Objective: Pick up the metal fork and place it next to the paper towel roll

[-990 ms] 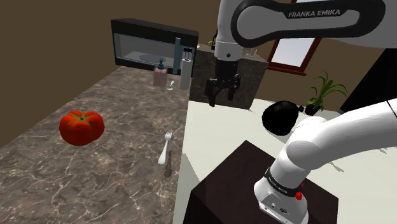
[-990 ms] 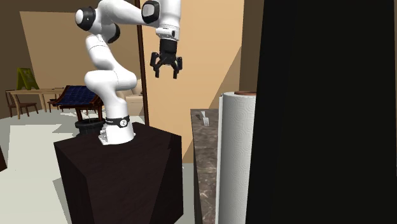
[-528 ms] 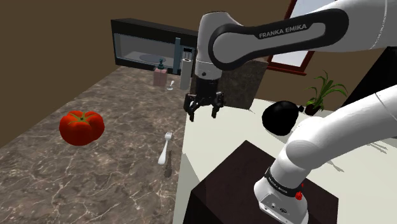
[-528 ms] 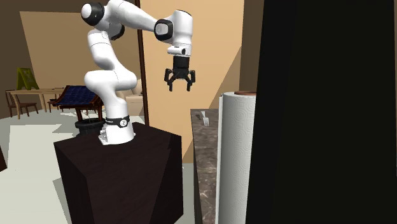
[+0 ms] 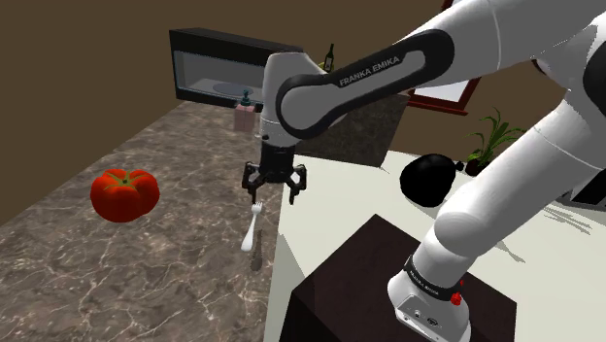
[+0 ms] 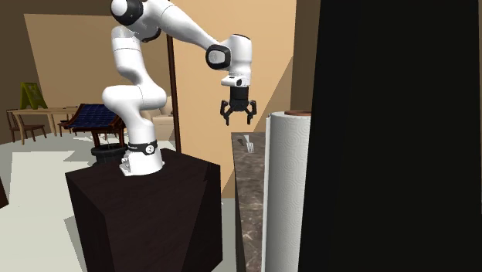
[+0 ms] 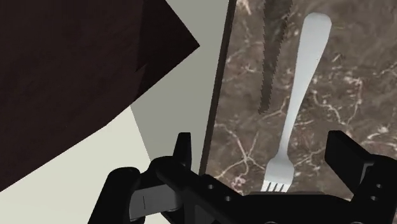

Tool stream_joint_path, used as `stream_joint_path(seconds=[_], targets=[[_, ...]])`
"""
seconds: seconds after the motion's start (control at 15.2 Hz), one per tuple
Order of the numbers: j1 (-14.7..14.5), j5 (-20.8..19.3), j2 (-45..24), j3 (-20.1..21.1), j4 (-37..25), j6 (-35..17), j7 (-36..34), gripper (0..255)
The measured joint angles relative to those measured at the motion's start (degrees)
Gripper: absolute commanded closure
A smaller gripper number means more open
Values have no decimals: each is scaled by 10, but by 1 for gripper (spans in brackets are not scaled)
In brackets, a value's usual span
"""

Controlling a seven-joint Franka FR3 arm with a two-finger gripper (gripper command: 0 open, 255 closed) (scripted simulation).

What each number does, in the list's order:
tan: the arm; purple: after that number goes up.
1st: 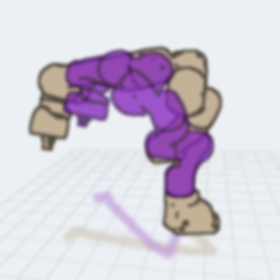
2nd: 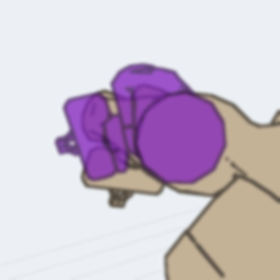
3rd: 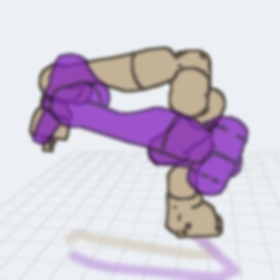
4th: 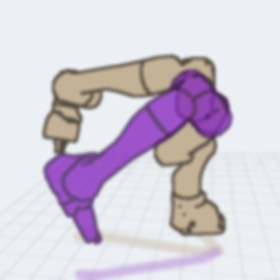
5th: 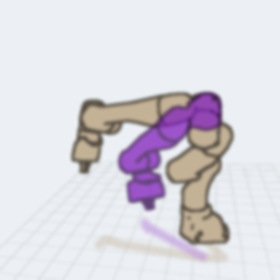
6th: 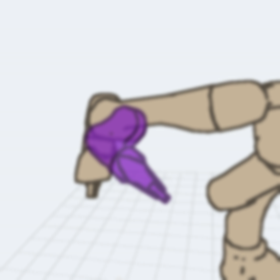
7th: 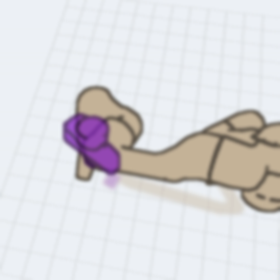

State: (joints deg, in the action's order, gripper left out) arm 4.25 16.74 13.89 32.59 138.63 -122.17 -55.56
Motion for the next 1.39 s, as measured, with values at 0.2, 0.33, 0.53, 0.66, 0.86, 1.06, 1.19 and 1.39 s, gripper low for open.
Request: stream_joint_path(seconds=[0.2,0.33,0.53,0.66,0.86,1.06,1.19,1.39], targets=[[8,-18,-69,26,-25,-52,-79,0],[9,-27,-92,31,-31,-72,-105,0],[9,-40,-119,35,-30,-98,-120,0],[9,-45,-129,36,-21,-115,-123,0],[7,-54,-146,38,-16,-135,-131,0],[6,-55,-147,39,-16,-138,-133,0],[6,-55,-147,39,-15,-138,-133,0],[6,-55,-147,39,-15,-138,-133,255]])
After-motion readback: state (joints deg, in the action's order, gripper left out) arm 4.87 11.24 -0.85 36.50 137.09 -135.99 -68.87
